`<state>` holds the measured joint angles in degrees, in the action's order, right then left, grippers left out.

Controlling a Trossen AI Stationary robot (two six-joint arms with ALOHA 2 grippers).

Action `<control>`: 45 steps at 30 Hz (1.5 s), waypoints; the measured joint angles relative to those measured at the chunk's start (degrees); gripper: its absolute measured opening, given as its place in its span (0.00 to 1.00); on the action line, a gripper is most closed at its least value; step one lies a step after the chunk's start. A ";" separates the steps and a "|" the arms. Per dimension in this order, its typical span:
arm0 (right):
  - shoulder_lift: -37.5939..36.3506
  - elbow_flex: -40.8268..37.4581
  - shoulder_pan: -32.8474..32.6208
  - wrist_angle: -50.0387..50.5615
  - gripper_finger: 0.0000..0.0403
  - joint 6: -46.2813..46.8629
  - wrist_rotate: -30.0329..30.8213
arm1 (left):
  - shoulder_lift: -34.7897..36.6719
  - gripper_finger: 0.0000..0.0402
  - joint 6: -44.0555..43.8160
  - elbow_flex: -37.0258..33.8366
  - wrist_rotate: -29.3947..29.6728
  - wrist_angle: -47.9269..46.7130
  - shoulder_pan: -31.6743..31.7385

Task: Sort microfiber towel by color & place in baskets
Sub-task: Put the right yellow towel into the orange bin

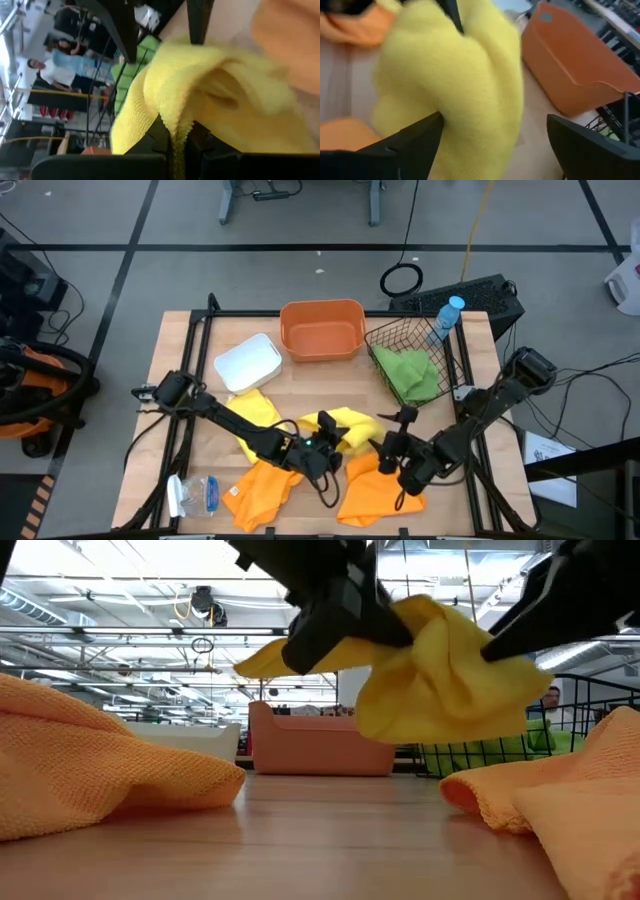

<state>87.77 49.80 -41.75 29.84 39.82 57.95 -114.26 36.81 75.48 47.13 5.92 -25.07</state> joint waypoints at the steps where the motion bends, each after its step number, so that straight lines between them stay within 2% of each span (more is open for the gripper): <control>1: 0.00 0.00 0.51 -0.51 0.87 -1.48 -1.41 | 0.00 0.05 0.95 0.00 -0.02 0.61 -0.35; 7: 0.00 -0.02 2.77 -11.20 0.88 -12.57 -11.74 | 0.02 0.05 3.13 0.00 -0.91 3.39 -0.99; 11: 0.00 -0.02 4.18 -15.20 0.88 -16.85 -13.72 | 0.02 0.05 6.29 0.00 -2.63 6.47 -1.07; 17: 0.11 -0.02 6.10 -16.02 0.85 -19.69 -15.79 | 0.02 0.05 10.43 0.00 -3.93 14.51 -1.38; 21: 0.13 -0.02 6.10 -17.42 0.69 -21.47 -16.02 | 0.02 0.05 10.45 0.00 -4.51 16.30 -1.32; 27: 0.13 -0.02 6.07 -17.57 0.28 -21.65 -16.35 | 0.02 0.10 9.43 0.00 -2.60 15.71 -1.73; 30: 0.14 -0.02 6.07 -17.57 0.08 -21.83 -16.32 | 0.02 0.14 4.48 0.00 1.16 16.72 -2.00; 31: 0.14 -0.02 6.07 -17.57 0.05 -22.09 -16.30 | 0.02 0.15 2.97 0.00 2.25 16.60 -2.12; 36: 0.15 -0.02 6.07 -17.48 0.06 -22.32 -15.85 | 0.02 0.24 -5.98 0.00 7.44 12.14 -3.41; 40: 0.15 -0.02 6.05 -17.09 0.04 -22.32 -15.30 | 0.45 0.35 -16.98 0.00 7.90 5.00 -4.56; 45: 0.15 -0.02 6.03 -13.06 0.02 -18.93 -11.31 | 1.25 0.46 -27.83 0.00 6.25 -5.08 -6.95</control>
<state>87.92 49.78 -35.72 16.78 20.89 46.65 -113.00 8.98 75.48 53.39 0.84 -32.02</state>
